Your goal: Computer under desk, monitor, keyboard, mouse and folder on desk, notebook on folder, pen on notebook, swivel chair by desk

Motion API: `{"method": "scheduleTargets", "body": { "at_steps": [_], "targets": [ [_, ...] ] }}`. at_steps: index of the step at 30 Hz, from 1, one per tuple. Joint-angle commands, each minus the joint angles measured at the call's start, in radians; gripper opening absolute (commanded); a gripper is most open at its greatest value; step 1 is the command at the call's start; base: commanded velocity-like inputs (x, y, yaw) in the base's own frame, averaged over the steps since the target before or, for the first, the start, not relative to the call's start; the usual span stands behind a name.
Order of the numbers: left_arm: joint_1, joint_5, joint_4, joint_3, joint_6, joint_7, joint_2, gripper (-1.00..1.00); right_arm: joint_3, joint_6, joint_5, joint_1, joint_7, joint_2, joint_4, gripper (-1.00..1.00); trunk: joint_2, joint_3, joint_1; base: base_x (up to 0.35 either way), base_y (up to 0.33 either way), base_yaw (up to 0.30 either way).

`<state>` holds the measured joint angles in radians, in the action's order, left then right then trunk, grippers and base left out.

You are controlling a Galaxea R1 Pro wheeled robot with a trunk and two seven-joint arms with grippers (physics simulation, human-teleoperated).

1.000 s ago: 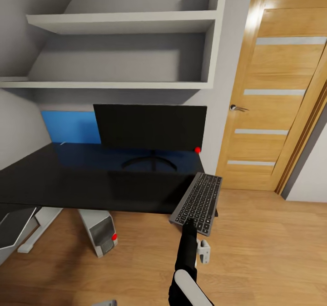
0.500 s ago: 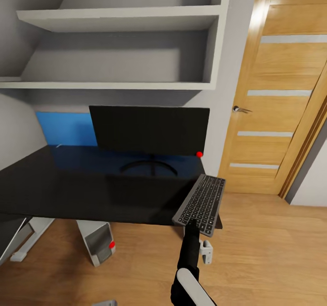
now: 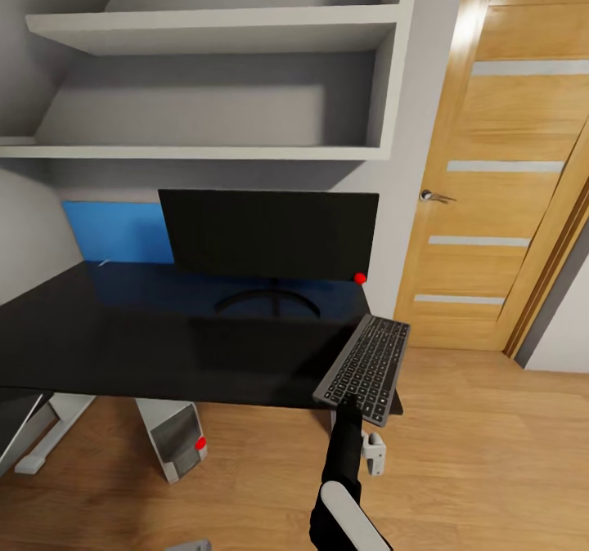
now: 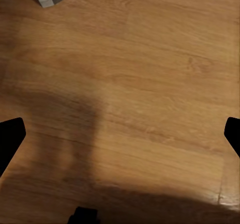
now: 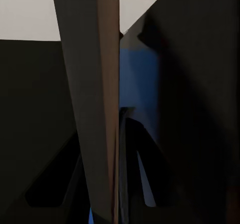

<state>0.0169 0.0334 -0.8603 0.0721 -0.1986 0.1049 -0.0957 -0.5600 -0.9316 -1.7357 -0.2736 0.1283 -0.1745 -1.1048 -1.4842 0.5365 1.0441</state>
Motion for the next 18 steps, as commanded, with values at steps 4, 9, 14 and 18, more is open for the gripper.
{"method": "scheduleTargets", "body": {
  "at_steps": [4,9,14,18],
  "targets": [
    [0.000,0.003,-0.002,0.001,-0.005,0.002,-0.001,1.00,-0.002,-0.004,-0.010,-0.001,0.014,0.000,0.000,-1.00,-0.029,0.014,0.015,0.000,0.000,0.000],
    [0.000,0.003,-0.002,0.001,-0.005,0.002,-0.001,1.00,-0.001,-0.004,-0.010,-0.001,0.014,0.000,0.000,-1.00,-0.036,0.017,0.019,0.000,0.000,0.000],
    [0.000,0.003,-0.002,0.001,-0.005,0.001,-0.001,1.00,-0.002,-0.004,-0.010,-0.001,0.014,0.000,0.000,-1.00,-0.036,0.017,0.019,0.000,0.000,0.000],
    [0.000,0.003,-0.002,0.000,-0.005,0.000,0.001,1.00,-0.002,-0.004,-0.010,-0.001,0.014,0.000,0.000,-1.00,-0.036,0.017,0.019,0.000,0.000,0.000]
  ]
}}
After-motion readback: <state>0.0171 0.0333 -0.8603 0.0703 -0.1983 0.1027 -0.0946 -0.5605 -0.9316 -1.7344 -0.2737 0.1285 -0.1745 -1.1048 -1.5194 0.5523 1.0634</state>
